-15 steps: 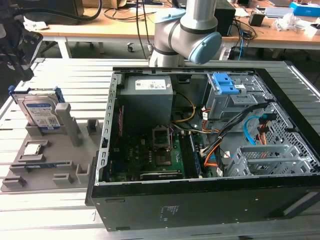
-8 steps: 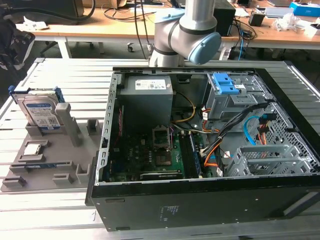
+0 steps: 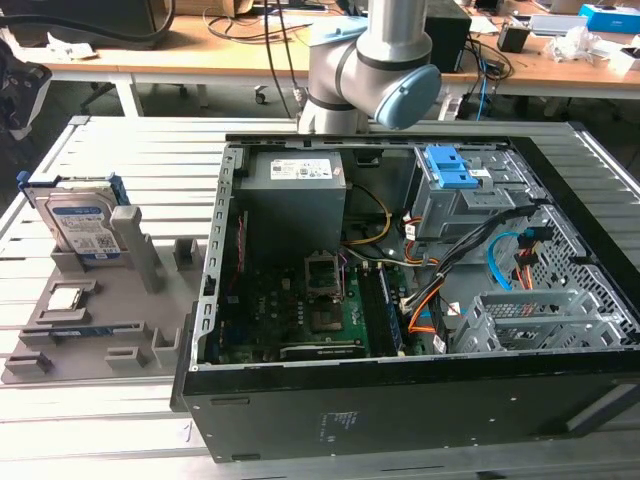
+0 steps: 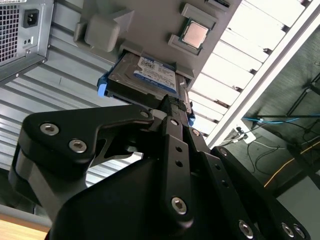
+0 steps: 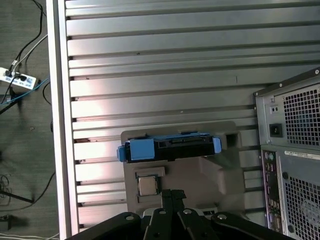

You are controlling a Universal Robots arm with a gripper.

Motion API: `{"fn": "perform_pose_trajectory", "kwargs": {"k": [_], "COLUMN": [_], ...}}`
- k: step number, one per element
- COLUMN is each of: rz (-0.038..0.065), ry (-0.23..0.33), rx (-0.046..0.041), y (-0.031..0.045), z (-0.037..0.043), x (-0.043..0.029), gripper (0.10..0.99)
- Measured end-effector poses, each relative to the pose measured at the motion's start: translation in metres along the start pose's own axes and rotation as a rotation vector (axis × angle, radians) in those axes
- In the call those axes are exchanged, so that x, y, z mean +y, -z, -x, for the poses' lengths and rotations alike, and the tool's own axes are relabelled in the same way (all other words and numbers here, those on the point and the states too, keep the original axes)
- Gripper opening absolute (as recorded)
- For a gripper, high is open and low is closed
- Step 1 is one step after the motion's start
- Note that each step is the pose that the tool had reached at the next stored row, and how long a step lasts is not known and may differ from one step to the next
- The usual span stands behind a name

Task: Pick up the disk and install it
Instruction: 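Reach for the disk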

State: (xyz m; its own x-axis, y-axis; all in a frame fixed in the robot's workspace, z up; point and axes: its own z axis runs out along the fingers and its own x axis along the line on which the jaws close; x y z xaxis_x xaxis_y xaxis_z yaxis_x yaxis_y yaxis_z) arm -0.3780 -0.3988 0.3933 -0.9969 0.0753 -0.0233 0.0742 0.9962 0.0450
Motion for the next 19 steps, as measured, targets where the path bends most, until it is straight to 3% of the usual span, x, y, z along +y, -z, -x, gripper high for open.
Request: {"fn": "perform_pose_trajectory", "kwargs": {"k": [9, 15, 17, 19], "rz": [0.000, -0.004, -0.020, -0.047], "ry": [0.000, 0.000, 0.001, 0.001], "rx": [0.0000, -0.0003, -0.0014, -0.0035], "y": [0.0005, 0.0000, -0.0001, -0.0002], "z": [-0.0168, -0.0194, -0.0194, -0.0195], "x": [-0.0013, 0.0003, 0.0009, 0.0016], "gripper": [0.102, 0.102, 0.102, 0.102]}}
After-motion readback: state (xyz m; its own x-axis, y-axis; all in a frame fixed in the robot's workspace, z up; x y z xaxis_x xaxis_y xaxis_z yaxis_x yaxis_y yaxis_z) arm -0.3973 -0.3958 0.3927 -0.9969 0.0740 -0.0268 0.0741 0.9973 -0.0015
